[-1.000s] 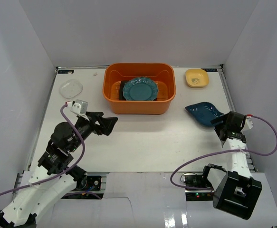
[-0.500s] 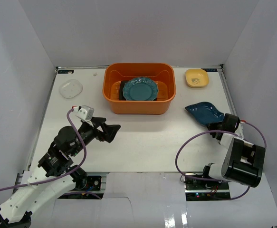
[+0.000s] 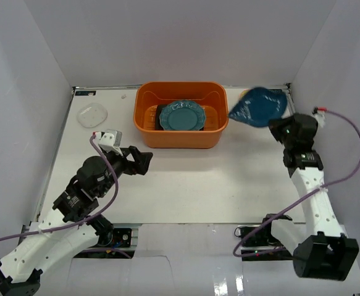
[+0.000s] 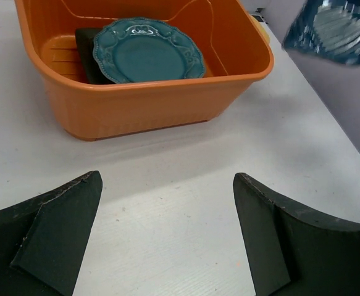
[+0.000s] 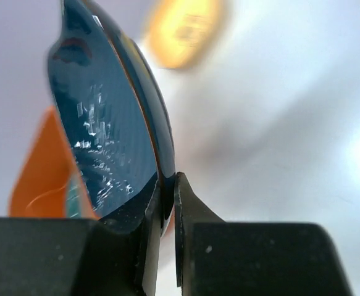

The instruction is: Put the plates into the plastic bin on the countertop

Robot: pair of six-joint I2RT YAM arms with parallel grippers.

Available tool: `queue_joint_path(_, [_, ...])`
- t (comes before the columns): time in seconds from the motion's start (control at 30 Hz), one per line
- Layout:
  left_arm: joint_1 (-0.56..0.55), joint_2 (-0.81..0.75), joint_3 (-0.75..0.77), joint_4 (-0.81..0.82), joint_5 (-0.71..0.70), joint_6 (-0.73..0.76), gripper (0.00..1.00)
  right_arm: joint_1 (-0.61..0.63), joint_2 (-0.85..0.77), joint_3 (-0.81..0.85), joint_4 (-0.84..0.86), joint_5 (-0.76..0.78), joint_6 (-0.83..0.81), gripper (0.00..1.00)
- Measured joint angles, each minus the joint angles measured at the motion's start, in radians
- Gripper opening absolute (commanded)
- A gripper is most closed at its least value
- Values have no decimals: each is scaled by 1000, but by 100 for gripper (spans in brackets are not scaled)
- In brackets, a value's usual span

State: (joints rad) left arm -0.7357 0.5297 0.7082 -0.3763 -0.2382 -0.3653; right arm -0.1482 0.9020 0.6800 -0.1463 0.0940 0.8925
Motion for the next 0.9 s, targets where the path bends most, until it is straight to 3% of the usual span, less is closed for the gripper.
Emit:
queue_joint_path(0.2, [0, 145, 163, 10, -97, -2, 98, 415, 308, 587, 99, -14, -121, 8])
queue_joint_path(0.37, [9, 288, 296, 87, -185, -3, 98, 538, 611, 982, 87, -104, -196, 8])
queue_joint_path(0.43, [76, 391, 362, 117, -163, -24, 98, 565, 737, 1097, 62, -117, -229, 8])
queue_joint_path(0.53, [294, 529, 422, 146, -45, -96, 98, 591, 876, 1128, 37, -122, -246, 8])
queue_joint_path(0.67, [566, 675, 422, 151, 65, -215, 98, 609, 969, 1031, -61, -134, -266, 8])
queue_joint_path(0.9, [834, 825, 302, 208, 179, -385, 98, 606, 1032, 977, -149, -150, -287, 8])
